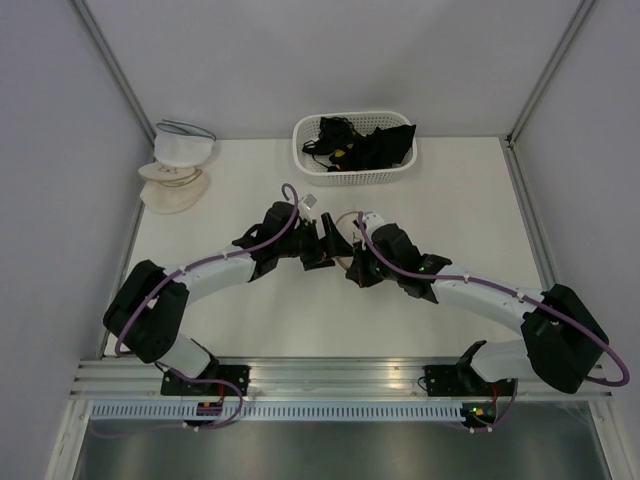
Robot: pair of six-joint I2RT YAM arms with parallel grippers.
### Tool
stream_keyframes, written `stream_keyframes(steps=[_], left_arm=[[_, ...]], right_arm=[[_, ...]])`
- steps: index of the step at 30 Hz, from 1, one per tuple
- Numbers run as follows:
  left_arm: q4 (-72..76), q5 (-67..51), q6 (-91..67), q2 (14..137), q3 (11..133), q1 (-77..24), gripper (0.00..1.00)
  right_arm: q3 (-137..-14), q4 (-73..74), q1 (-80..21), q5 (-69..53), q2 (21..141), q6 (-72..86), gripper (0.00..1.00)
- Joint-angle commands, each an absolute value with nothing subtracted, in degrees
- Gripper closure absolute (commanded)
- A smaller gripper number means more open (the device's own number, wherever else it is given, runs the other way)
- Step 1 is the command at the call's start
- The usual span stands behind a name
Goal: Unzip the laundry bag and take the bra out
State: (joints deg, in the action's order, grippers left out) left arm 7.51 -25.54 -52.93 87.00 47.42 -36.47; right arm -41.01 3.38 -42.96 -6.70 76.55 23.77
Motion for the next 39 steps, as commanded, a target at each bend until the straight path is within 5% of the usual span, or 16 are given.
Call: stream_keyframes(steps=[1,6,10,12,21,32,39], left_arm=[[10.5,-23.4,-55.2,88.3,48.1,-37.0,0.15],[10.6,-22.9,-54.0,89.0,48.3,-37.0,0.45],[11.0,-22.7,-53.9,89.7,48.6,-37.0,0.87],[10.8,-22.7,-53.9,89.9,49.0,-36.9,0.96],[9.7,-21.8,-52.8,89.1,49.9,-34.8,0.98],[3.6,-26.8,-46.4,86.7,53.1,-30.2,0.98],[-1.6,-33.7,-38.9,91.6,59.4,-26.5,0.98]], right_arm=[[-40.5,0.8,-43.2,-8.3,74.4,23.5,1.0],[-40.3,1.8,-43.1,-7.6,72.7,23.2,1.0],[-40.4,3.1,-43.1,-7.4,71.3,23.0,0.99],[-40.6,4.2,-43.2,-7.0,70.8,23.0,0.99],[-41.2,11.9,-43.2,-6.0,71.4,21.5,1.0],[-45.0,22.6,-42.1,23.0,79.3,25.9,1.0],[-45.8,21.2,-41.2,28.7,79.4,27.3,1.0]])
